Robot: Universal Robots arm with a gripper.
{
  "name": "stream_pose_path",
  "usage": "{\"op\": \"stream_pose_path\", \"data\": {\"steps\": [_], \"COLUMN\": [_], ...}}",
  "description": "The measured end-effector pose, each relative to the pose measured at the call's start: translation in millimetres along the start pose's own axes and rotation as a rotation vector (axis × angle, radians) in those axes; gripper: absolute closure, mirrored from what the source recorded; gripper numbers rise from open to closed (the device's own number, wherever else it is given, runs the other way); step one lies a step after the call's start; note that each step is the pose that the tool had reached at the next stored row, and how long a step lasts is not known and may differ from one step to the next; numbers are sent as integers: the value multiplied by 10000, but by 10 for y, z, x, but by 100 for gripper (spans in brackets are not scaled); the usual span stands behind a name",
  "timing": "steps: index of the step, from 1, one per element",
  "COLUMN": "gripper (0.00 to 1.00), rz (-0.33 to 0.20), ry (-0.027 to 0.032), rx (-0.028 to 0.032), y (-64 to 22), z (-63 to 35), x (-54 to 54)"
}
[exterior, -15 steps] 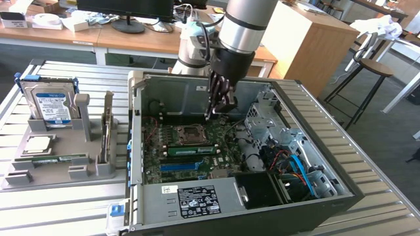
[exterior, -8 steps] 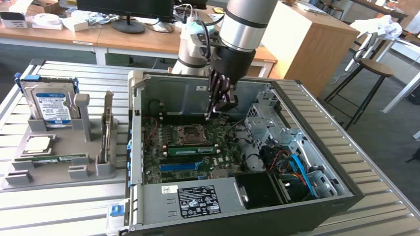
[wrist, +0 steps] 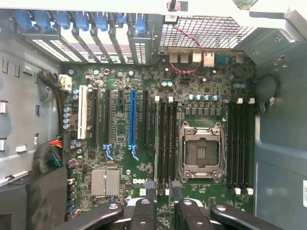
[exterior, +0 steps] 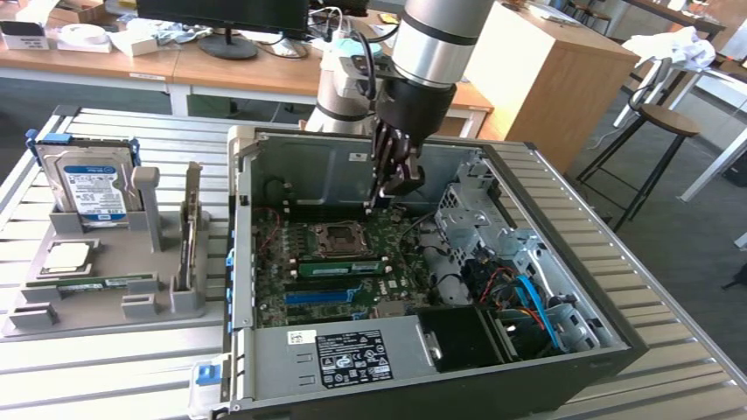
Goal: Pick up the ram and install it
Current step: 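Press down the ram until it locks into place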
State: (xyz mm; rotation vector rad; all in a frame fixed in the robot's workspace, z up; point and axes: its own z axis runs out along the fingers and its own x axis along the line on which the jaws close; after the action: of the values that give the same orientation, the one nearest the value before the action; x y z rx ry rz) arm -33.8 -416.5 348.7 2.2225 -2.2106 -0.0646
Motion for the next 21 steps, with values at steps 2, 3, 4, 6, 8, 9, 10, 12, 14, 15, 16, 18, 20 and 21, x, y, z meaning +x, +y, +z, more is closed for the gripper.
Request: {"op": "stream_pose_path", "data": {"steps": [2, 3, 4, 6, 8, 9, 10, 12, 14, 15, 16, 18, 20, 21], "gripper": [75, 75, 75, 75, 75, 75, 75, 76, 83, 83, 89, 90, 90, 90], "rz": [0, -1, -1, -1, -1, 0, 0, 0, 0, 0, 0, -1, -1, -1], "ry": [2, 2, 2, 2, 2, 2, 2, 2, 2, 2, 1, 2, 2, 2], "rx": [-1, -1, -1, -1, -1, 0, -1, -1, -1, -1, -1, -1, -1, -1], "y": [0, 0, 0, 0, 0, 0, 0, 0, 0, 0, 0, 0, 0, 0], "z": [-1, -1, -1, -1, -1, -1, -1, -1, -1, -1, -1, -1, -1, -1], "x": [0, 0, 0, 0, 0, 0, 0, 0, 0, 0, 0, 0, 0, 0]}}
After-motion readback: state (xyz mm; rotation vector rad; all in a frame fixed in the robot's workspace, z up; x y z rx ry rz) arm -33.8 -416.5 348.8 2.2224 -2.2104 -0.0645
